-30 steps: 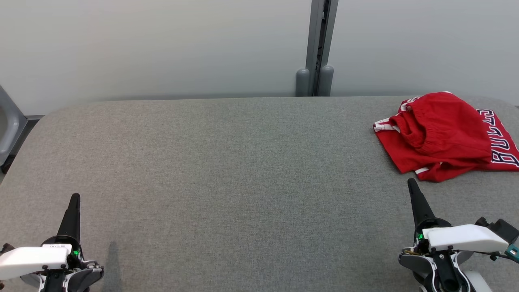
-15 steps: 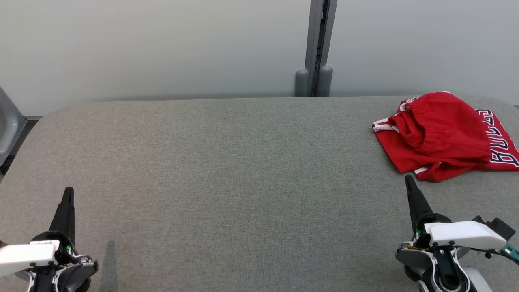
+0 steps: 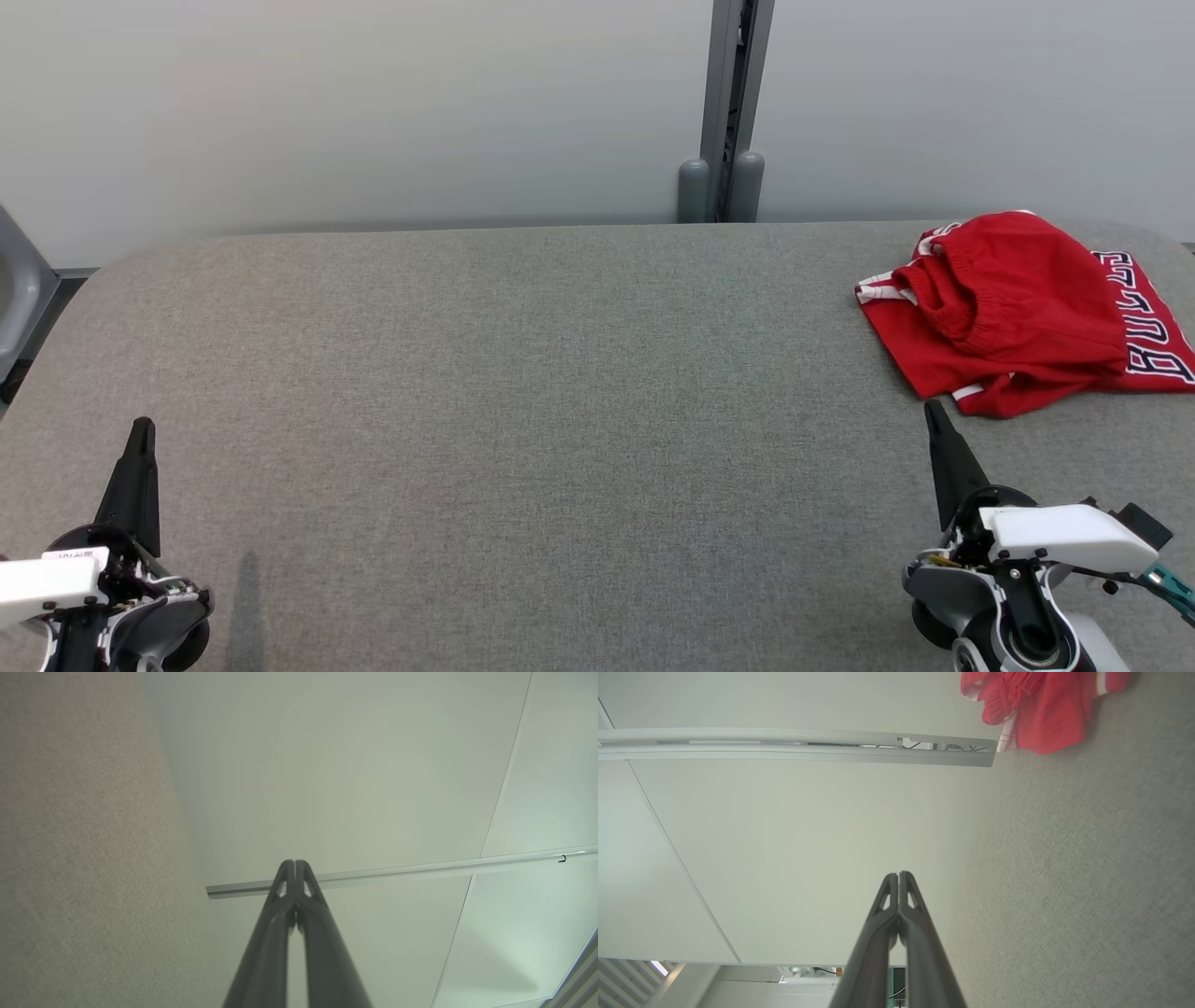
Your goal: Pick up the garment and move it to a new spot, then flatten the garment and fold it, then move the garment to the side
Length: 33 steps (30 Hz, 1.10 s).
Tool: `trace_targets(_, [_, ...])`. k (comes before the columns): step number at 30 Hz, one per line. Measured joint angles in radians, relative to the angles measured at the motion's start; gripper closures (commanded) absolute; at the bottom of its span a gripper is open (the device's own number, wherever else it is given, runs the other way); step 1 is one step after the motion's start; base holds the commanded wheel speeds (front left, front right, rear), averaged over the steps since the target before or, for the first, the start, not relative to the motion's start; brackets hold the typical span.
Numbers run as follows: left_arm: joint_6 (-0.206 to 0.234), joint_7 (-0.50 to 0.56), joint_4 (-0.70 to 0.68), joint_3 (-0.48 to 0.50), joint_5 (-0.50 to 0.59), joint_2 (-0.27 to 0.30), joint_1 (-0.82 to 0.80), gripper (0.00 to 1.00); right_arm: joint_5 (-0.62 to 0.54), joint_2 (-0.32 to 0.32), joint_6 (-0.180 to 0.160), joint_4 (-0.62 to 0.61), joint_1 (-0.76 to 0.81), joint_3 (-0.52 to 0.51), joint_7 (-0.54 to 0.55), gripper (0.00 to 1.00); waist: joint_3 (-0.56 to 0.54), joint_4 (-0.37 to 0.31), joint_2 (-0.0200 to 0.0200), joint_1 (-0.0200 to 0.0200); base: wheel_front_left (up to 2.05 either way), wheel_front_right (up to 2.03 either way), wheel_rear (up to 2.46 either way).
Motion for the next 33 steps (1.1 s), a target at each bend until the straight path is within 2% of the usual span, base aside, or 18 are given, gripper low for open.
trace_targets(33, [0.0, 0.007, 0.0, 0.004, -0.012, 0.001, 0.0, 1.0, 0.015, 0.002, 0.0, 0.001, -0.006, 0.001, 0.001, 1.0, 0.0, 0.0, 0.0, 0.0, 0.0, 0.0, 0.0])
